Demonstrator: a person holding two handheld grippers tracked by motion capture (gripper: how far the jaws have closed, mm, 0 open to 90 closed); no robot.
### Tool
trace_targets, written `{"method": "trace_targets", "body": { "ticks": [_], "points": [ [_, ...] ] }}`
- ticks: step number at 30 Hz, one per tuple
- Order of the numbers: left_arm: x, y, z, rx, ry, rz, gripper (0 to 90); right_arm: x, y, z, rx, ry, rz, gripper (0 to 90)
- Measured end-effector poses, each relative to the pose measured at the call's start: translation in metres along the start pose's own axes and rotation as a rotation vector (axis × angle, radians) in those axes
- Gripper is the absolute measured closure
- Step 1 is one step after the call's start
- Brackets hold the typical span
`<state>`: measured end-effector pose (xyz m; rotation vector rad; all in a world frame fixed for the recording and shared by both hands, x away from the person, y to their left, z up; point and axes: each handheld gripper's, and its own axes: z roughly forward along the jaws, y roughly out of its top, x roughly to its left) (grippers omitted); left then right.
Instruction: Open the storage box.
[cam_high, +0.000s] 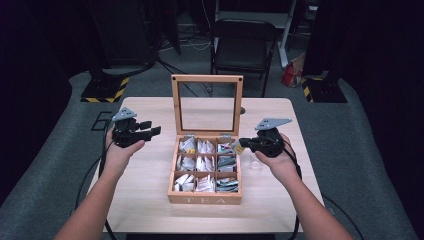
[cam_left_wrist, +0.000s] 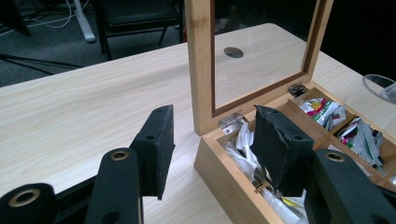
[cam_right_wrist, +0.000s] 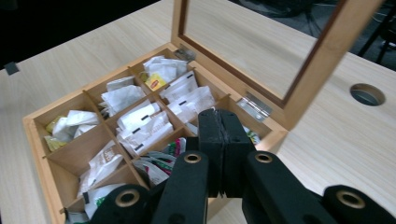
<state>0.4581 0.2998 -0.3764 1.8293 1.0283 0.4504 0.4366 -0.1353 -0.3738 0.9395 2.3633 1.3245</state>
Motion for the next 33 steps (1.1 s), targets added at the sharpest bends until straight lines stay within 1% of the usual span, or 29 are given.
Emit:
{"method": "trace_targets", "body": {
  "ticks": [2,3,4,5,8,10,13,15,16,17,18,23,26,33],
  "points": [
    [0.000,0.000,0.000,0.000,0.000,0.000,48.4,-0.003,-0.002,-0.002,-0.005,-0.013,0.008,89.2],
    [0.000,0.000,0.000,0.000,-0.001,0.001,48.4,-0.005,-0.002,-0.004,0.001,-0.014,0.004,89.2],
    [0.000,0.000,0.000,-0.003,0.000,-0.005,48.3,-0.006,-0.003,-0.005,-0.003,-0.021,0.011,89.2],
    [0.000,0.000,0.000,-0.001,0.001,-0.005,48.2,-0.007,-0.004,-0.006,0.003,-0.021,0.008,89.2],
    [0.001,-0.001,0.000,0.006,0.002,0.003,48.3,-0.011,-0.006,-0.008,-0.001,-0.037,0.013,89.3],
    [0.000,-0.001,0.000,0.002,0.002,-0.002,48.3,-0.013,-0.008,-0.009,0.001,-0.045,0.015,89.3],
    [0.000,-0.001,0.000,0.006,0.001,0.002,48.1,-0.015,-0.010,-0.011,-0.002,-0.059,0.023,89.2],
    [0.001,-0.001,0.000,0.004,0.003,0.001,48.0,-0.018,-0.012,-0.014,0.000,-0.068,0.026,89.2],
    [0.001,-0.001,0.000,0.002,0.005,-0.006,48.0,-0.020,-0.013,-0.015,0.000,-0.070,0.027,89.2],
    [0.001,-0.001,-0.001,0.002,0.005,-0.003,48.0,-0.022,-0.015,-0.017,0.004,-0.074,0.026,89.2],
    [0.001,-0.001,-0.001,0.003,0.005,-0.003,48.0,-0.022,-0.016,-0.017,-0.002,-0.079,0.035,89.2],
    [0.001,-0.002,-0.001,0.006,0.005,-0.007,48.0,-0.030,-0.021,-0.023,-0.003,-0.100,0.049,89.2],
    [0.001,-0.002,0.000,0.006,0.005,-0.006,47.9,-0.033,-0.024,-0.025,-0.003,-0.112,0.061,89.2],
    [0.001,-0.002,0.001,0.007,0.005,-0.004,47.9,-0.039,-0.028,-0.026,0.005,-0.131,0.064,89.2]
  ]
}}
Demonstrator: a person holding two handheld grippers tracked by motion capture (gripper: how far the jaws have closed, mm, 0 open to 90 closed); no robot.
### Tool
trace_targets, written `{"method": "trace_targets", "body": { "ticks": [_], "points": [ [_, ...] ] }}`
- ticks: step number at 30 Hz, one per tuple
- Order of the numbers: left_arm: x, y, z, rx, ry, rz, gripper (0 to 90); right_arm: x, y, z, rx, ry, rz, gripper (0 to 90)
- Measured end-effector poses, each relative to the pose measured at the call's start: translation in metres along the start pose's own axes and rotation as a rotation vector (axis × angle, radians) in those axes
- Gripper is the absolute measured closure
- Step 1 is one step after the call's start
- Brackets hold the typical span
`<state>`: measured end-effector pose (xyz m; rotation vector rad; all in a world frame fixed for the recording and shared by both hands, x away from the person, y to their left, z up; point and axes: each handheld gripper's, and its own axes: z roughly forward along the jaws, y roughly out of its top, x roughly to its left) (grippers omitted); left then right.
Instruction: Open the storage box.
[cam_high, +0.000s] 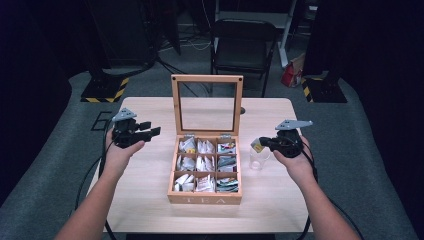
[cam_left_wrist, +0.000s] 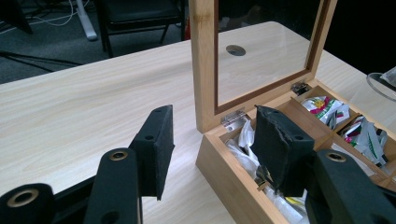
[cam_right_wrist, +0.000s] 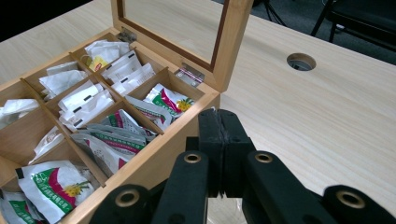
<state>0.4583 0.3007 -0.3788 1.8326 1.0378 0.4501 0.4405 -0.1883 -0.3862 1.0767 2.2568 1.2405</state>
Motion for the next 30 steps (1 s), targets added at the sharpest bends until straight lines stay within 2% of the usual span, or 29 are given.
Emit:
{"method": "trace_targets", "body": {
  "ticks": [13,20,30],
  "points": [
    [0.001,0.000,-0.001,0.002,0.002,-0.001,47.9,-0.006,-0.017,0.006,0.036,-0.026,0.016,89.2],
    [0.001,-0.001,0.000,0.002,0.004,-0.002,47.9,-0.007,-0.027,0.013,0.058,-0.025,0.024,89.1],
    [0.002,-0.001,-0.001,0.007,0.003,-0.005,47.9,-0.008,-0.032,0.021,0.081,-0.030,0.025,89.1]
  ]
}}
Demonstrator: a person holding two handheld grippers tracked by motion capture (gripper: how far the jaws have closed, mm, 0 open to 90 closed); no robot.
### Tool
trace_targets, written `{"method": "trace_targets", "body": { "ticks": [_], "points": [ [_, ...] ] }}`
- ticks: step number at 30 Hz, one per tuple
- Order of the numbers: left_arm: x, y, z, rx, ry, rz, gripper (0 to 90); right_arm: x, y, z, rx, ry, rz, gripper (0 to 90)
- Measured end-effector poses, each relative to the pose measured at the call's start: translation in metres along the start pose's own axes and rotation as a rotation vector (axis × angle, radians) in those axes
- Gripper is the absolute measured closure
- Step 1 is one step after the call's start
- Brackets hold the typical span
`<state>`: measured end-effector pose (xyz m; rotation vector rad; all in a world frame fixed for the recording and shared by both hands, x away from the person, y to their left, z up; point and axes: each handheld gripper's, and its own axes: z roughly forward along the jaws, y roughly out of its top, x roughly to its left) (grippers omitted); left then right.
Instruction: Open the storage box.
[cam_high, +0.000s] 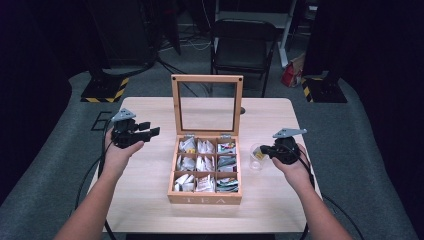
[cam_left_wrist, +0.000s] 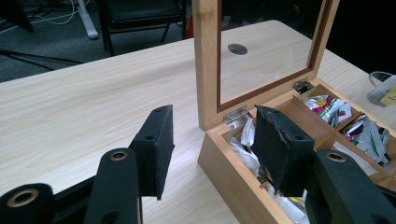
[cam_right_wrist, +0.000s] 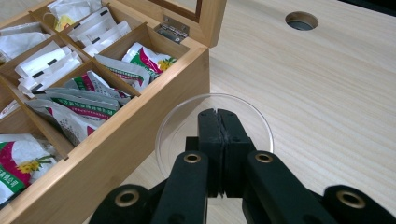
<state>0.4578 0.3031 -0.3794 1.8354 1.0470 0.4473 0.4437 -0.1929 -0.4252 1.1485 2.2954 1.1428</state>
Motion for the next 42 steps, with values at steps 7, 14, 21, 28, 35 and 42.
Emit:
{"method": "trace_targets", "body": {
  "ticks": [7,14,21,28,35,42],
  "points": [
    [0.000,-0.001,0.000,-0.002,0.003,0.000,47.7,0.000,-0.003,0.006,0.021,-0.007,-0.008,89.0],
    [0.001,-0.003,0.000,-0.004,0.002,-0.005,47.7,0.001,-0.003,0.007,0.025,-0.008,-0.012,86.2],
    [0.001,-0.003,0.001,-0.004,0.001,-0.006,47.6,0.000,-0.003,0.005,0.016,-0.018,-0.003,79.7],
    [0.001,-0.003,0.001,-0.005,0.000,-0.003,47.3,-0.002,-0.001,0.002,0.001,-0.023,0.018,71.1],
    [0.002,-0.002,-0.001,-0.003,0.001,-0.003,47.2,0.001,0.010,-0.002,-0.011,-0.017,0.003,64.0],
    [0.002,-0.001,-0.001,-0.005,0.000,0.000,47.2,0.010,0.026,-0.003,-0.026,-0.005,-0.027,60.0]
  ]
}}
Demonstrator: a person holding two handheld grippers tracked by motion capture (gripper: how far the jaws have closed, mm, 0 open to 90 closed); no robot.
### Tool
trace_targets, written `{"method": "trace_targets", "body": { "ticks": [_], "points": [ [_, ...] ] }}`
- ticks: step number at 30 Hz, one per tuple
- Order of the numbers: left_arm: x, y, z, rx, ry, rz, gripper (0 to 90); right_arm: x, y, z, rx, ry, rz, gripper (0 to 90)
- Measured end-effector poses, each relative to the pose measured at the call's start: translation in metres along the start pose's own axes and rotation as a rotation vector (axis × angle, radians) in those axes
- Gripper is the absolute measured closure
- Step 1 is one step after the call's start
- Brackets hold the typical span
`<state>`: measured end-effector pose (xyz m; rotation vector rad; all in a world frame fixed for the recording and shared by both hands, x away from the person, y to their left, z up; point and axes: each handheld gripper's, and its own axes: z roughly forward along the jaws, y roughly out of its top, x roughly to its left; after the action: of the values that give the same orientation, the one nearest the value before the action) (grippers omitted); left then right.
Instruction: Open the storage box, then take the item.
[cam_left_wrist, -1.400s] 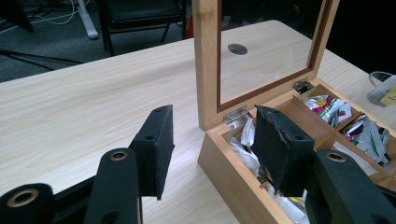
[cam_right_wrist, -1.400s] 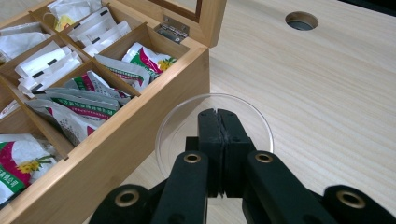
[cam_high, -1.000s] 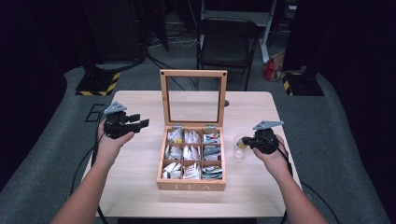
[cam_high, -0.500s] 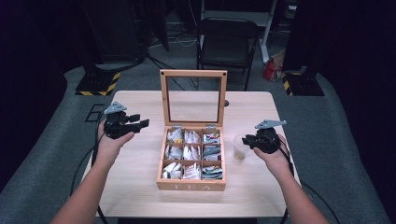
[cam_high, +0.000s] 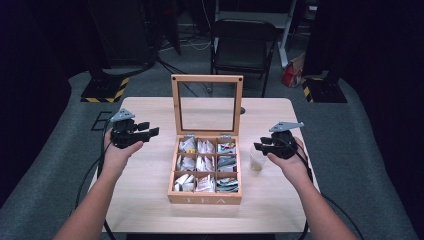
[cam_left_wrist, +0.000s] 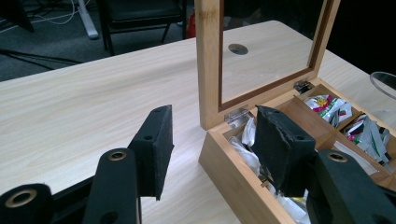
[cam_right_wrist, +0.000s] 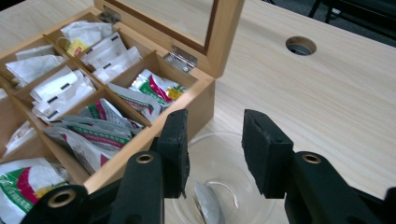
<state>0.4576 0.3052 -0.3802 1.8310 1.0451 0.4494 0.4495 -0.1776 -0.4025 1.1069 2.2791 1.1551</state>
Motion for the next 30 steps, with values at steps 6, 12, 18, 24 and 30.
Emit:
{"method": "trace_targets", "body": {
  "ticks": [6,12,18,24,30],
  "points": [
    [0.000,0.001,-0.001,-0.001,0.003,-0.002,47.2,0.005,0.013,-0.001,-0.012,0.003,-0.022,57.3],
    [0.000,0.001,-0.001,-0.001,0.002,-0.001,47.2,0.007,0.023,-0.001,-0.026,0.015,-0.021,55.8],
    [0.000,0.001,0.000,0.004,-0.003,0.004,47.2,0.008,0.032,0.001,-0.042,0.018,-0.022,54.1],
    [-0.001,0.001,0.001,0.008,-0.004,0.002,47.2,0.006,0.040,0.006,-0.038,0.012,-0.020,53.5],
    [-0.001,0.000,0.001,0.013,-0.010,0.004,47.2,0.005,0.044,0.013,-0.029,0.019,-0.017,52.9]
  ]
}}
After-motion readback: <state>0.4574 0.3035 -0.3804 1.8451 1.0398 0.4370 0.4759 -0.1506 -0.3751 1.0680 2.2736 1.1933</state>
